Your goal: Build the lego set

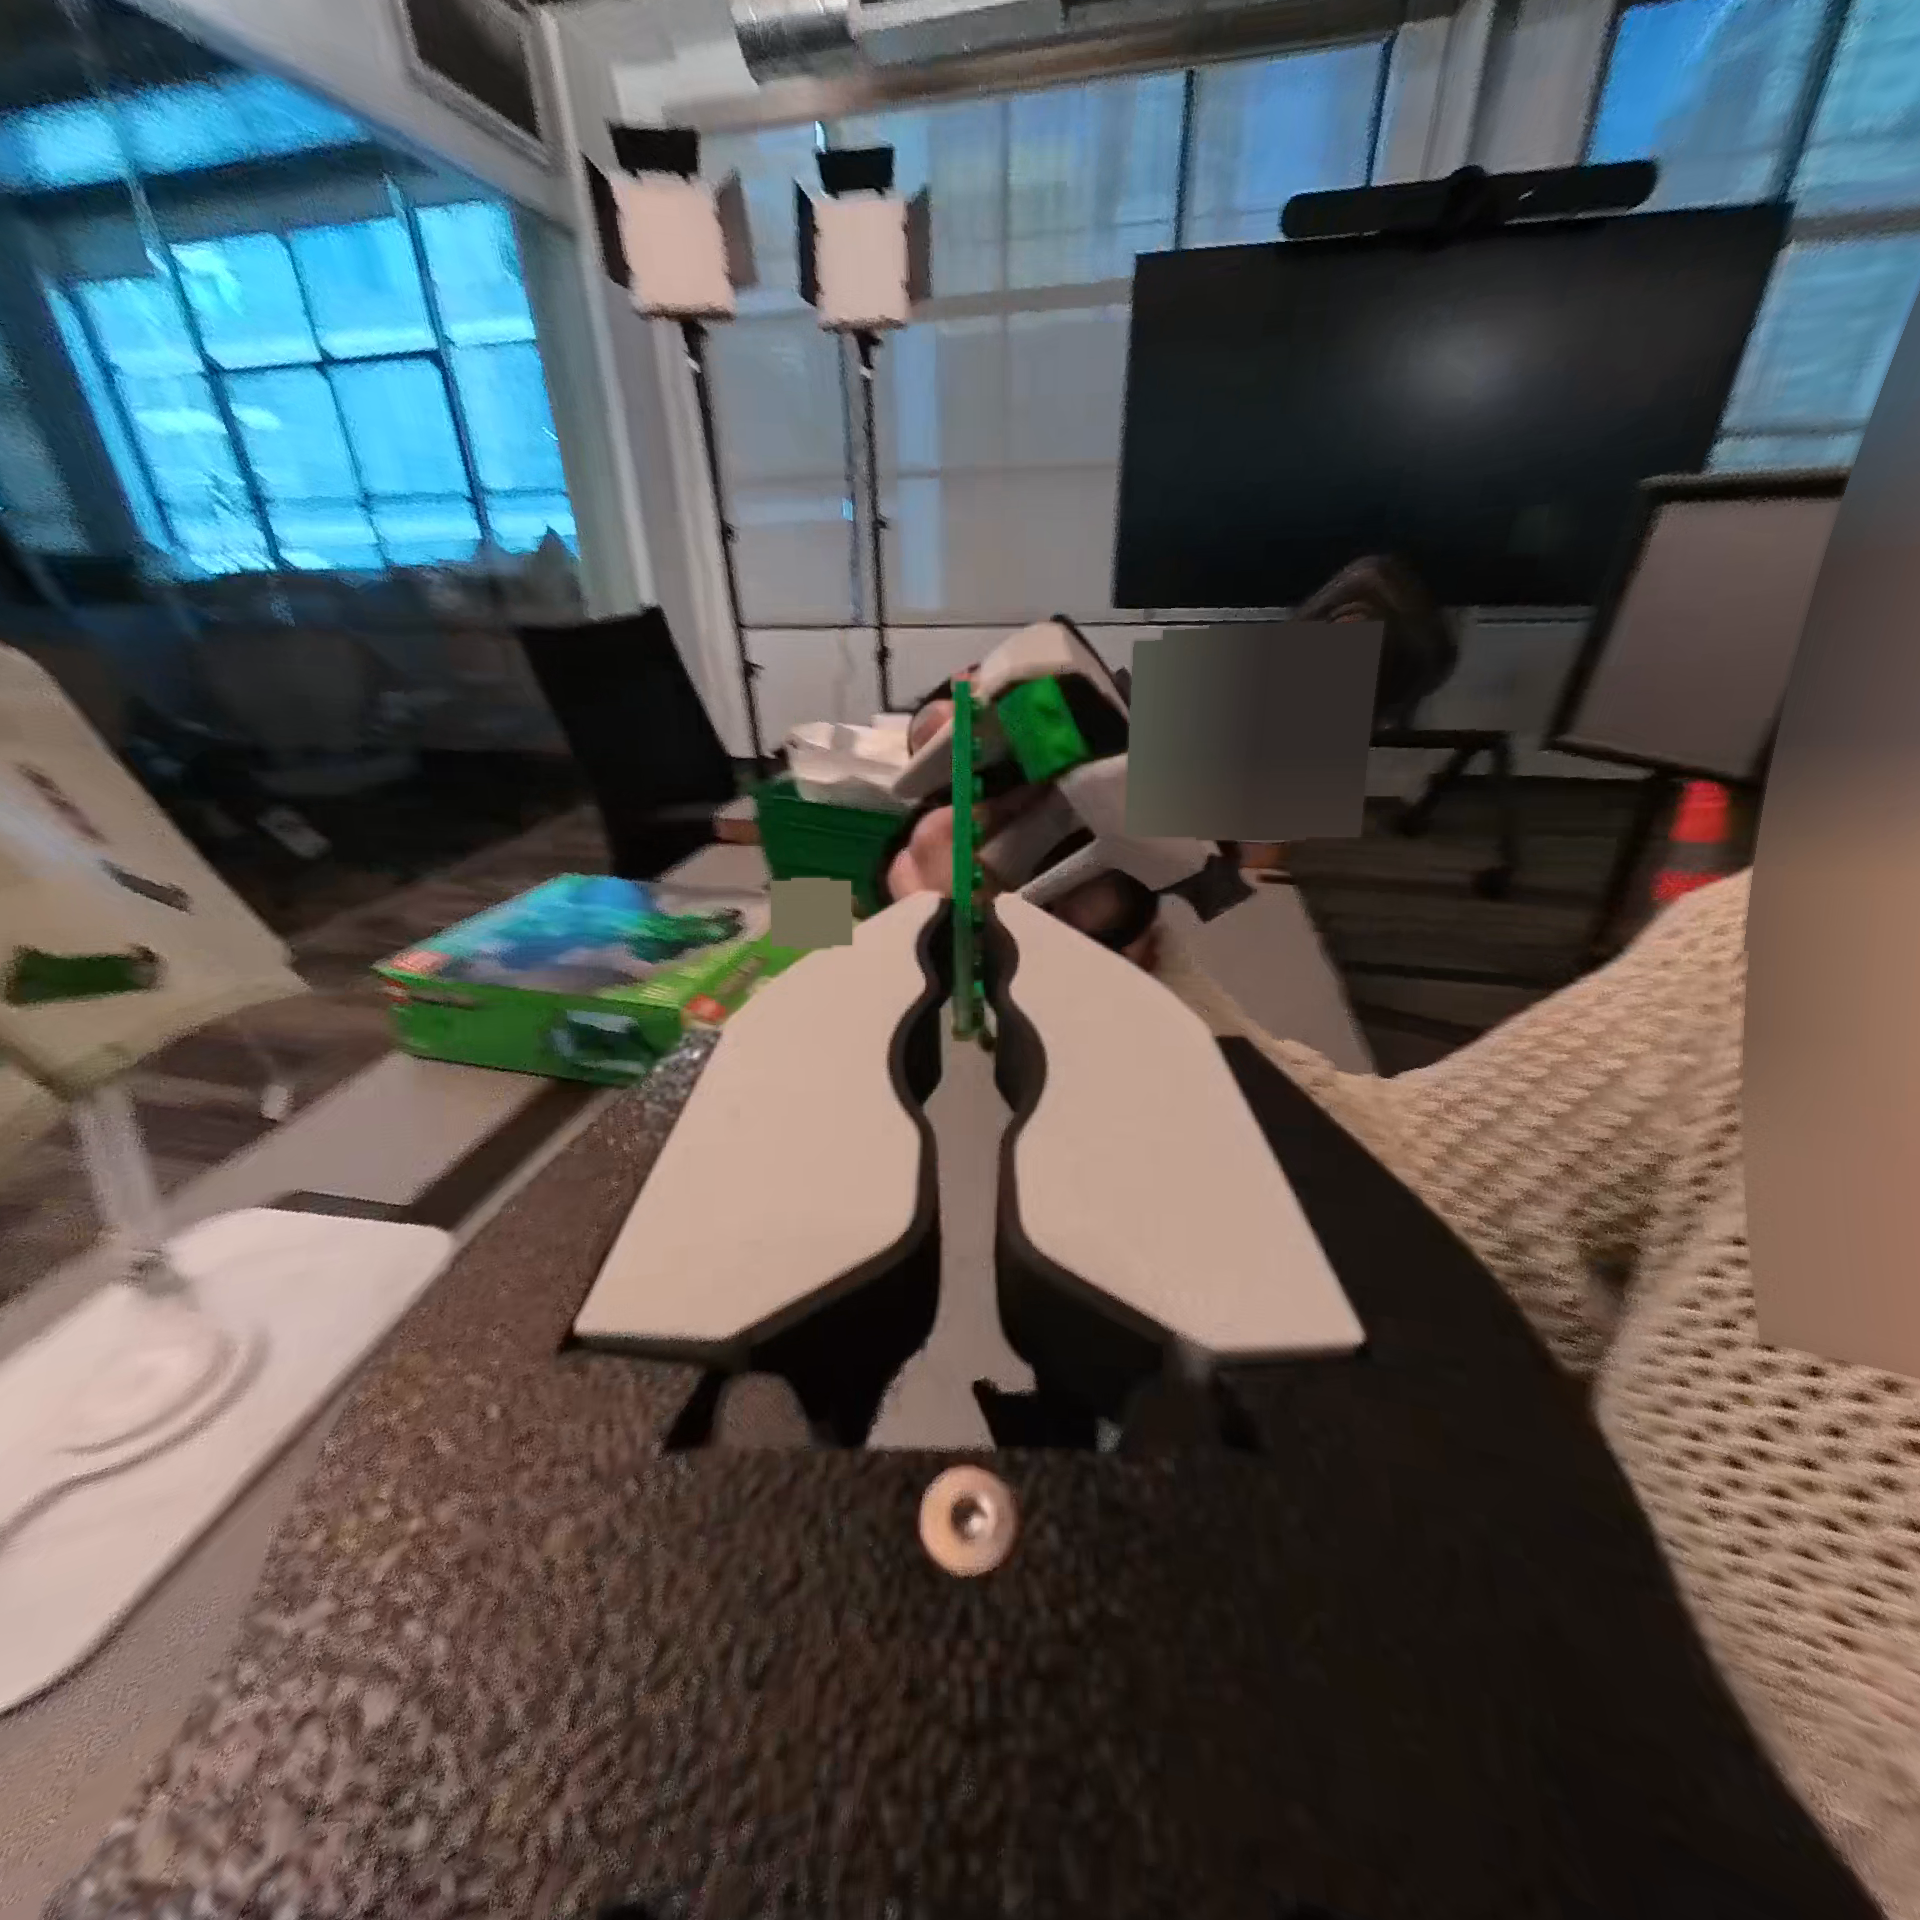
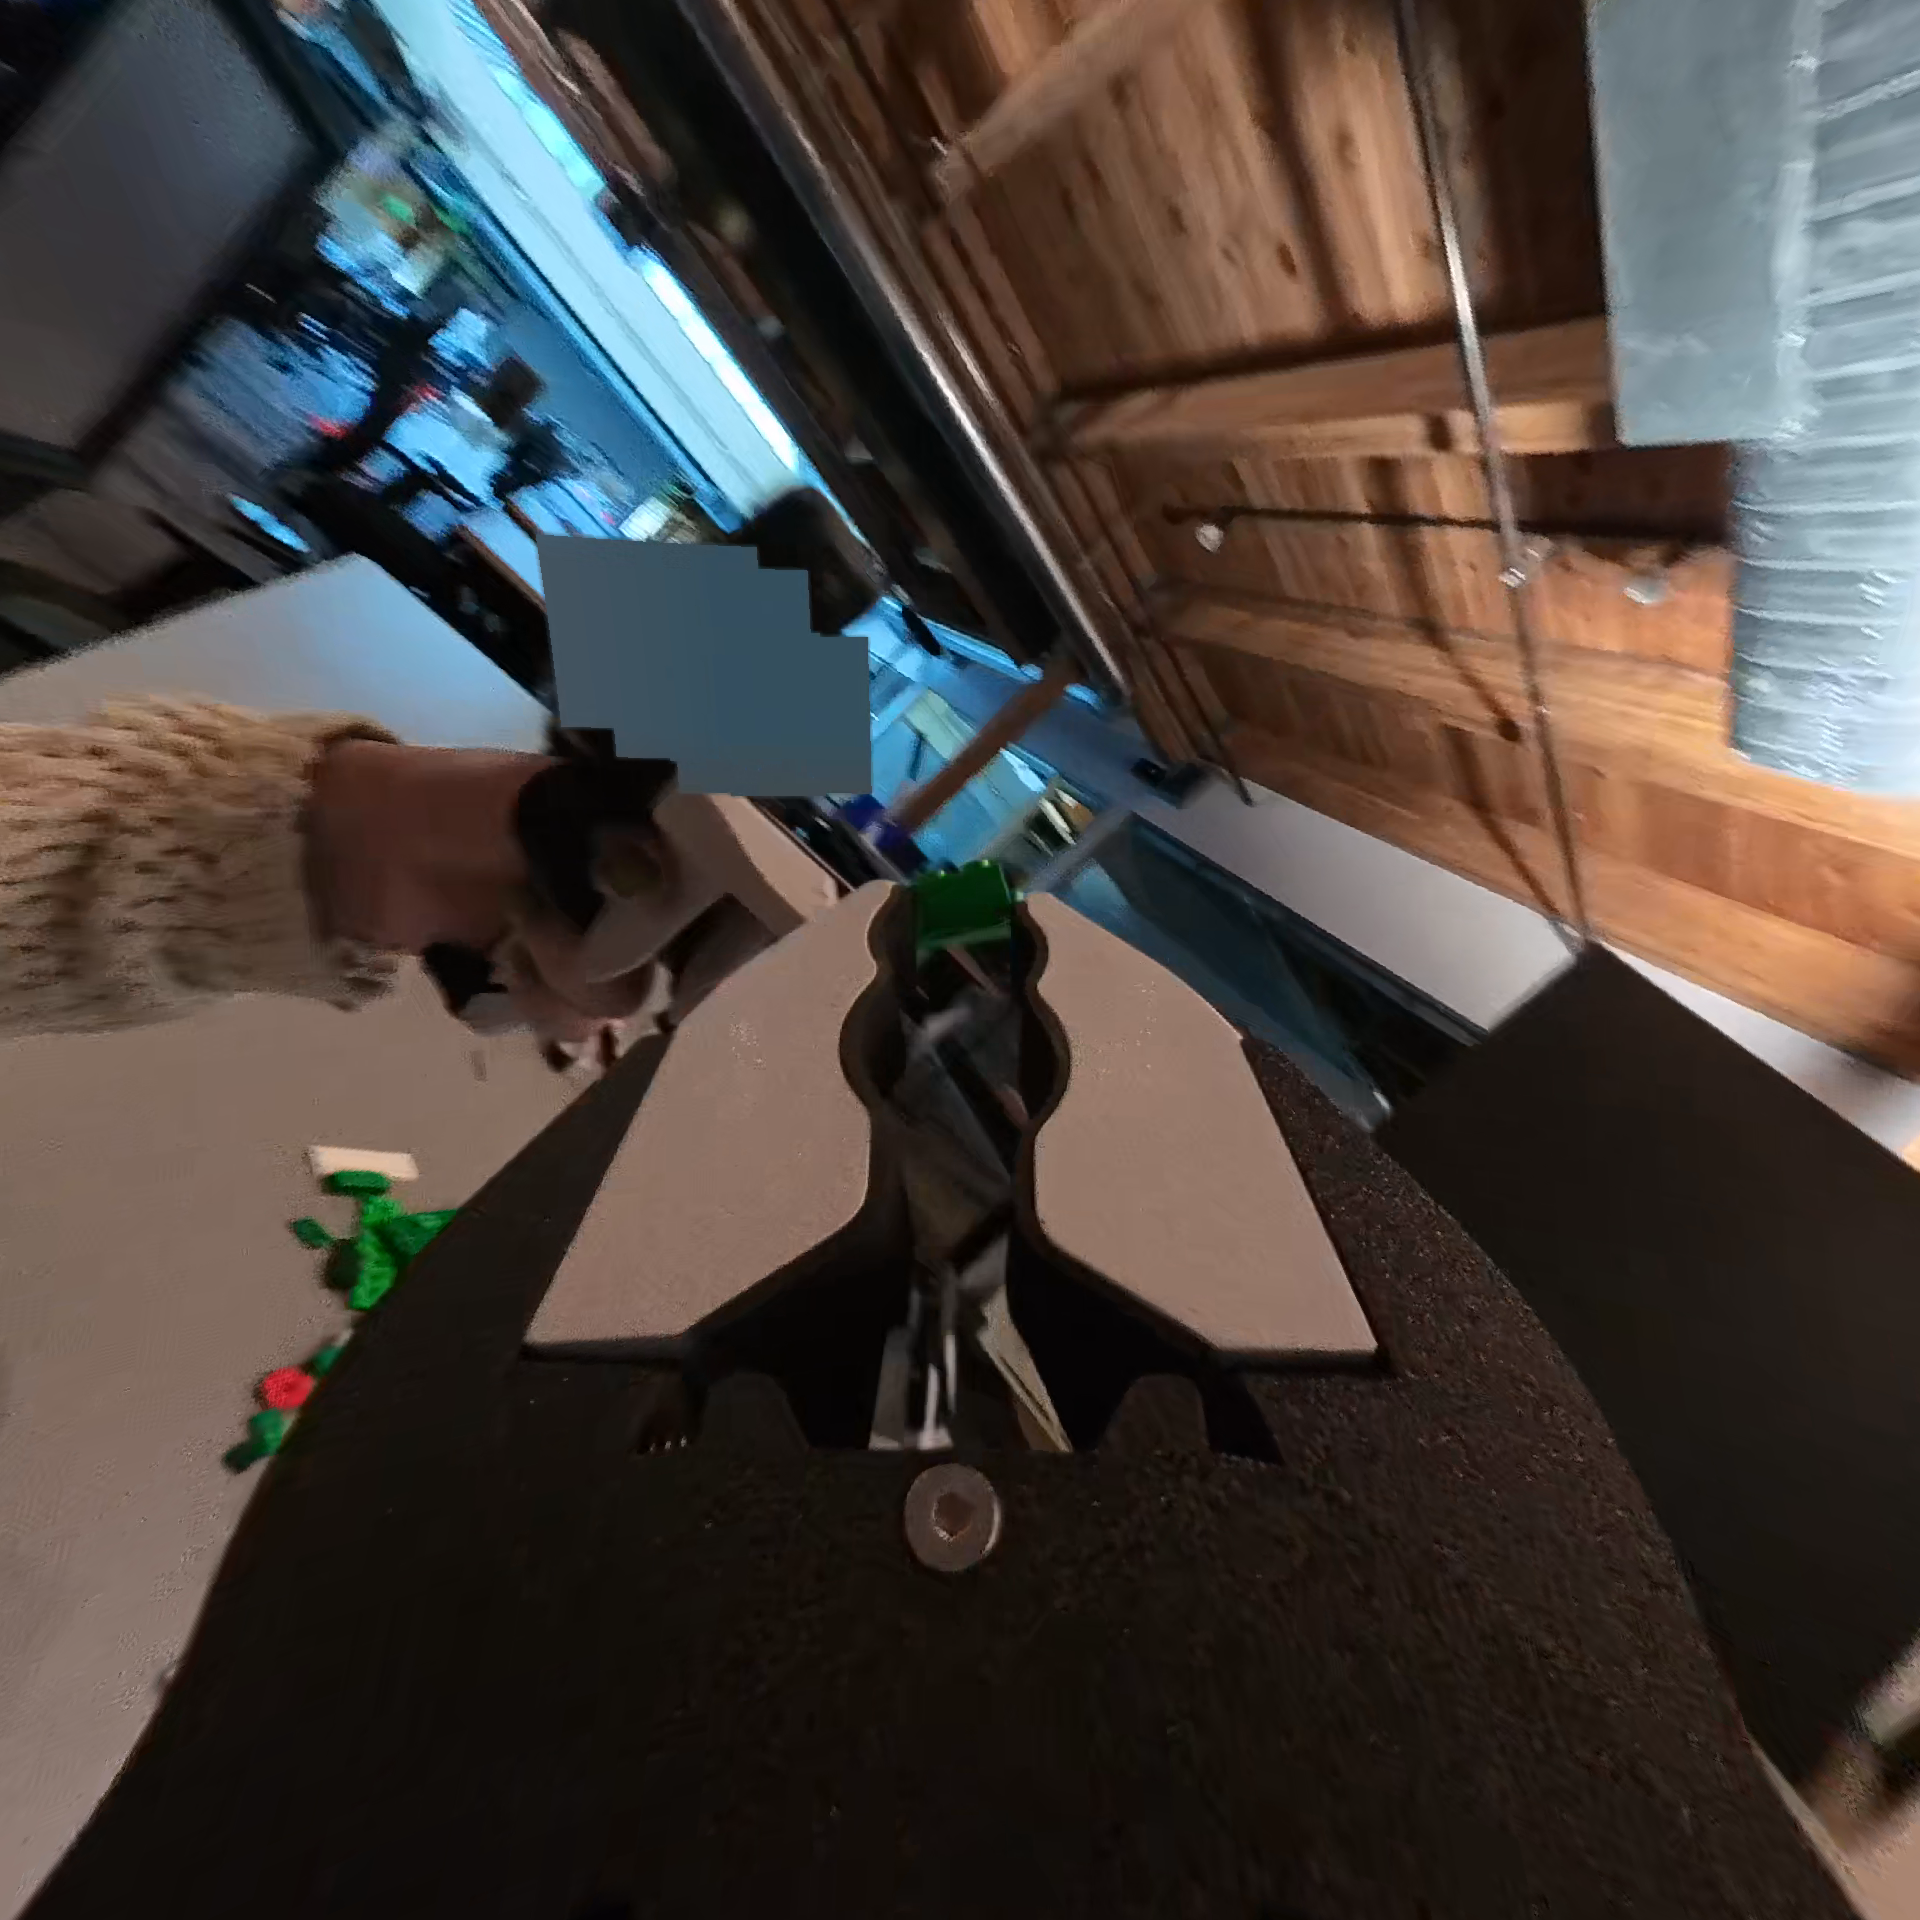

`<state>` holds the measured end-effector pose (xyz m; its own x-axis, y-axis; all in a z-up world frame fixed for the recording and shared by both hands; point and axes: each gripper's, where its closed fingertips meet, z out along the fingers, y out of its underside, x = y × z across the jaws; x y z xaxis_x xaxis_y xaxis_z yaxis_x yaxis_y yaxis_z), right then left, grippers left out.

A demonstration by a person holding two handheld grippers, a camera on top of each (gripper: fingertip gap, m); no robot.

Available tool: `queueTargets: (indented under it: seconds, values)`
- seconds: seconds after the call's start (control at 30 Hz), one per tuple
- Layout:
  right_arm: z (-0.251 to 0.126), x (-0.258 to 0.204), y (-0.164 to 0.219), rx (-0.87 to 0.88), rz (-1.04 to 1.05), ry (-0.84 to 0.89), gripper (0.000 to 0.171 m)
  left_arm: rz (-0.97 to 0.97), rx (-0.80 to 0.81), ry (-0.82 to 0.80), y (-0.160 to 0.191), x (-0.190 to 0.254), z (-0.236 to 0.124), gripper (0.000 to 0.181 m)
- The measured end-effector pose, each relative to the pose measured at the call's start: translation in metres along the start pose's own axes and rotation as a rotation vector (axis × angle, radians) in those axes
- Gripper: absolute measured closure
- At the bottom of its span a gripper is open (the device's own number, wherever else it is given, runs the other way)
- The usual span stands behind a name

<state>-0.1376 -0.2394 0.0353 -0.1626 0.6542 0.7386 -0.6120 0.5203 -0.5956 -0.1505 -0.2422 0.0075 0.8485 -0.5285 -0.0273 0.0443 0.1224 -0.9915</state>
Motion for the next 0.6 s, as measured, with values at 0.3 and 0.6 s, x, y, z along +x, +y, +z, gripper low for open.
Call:
queueTargets:
  seconds: [0.3, 0.6]
  values:
    - [-0.02, -0.027, -0.016, 0.118, 0.057, -0.252, 0.154, -0.367, -0.116, 0.341, 0.026, 0.017, -0.008, 0.178]
    - [-0.023, -0.06, -0.019, 0.015, 0.067, -0.446, 0.154, -0.505, -0.173, 0.76, 0.042, 0.057, -0.017, 0.178]
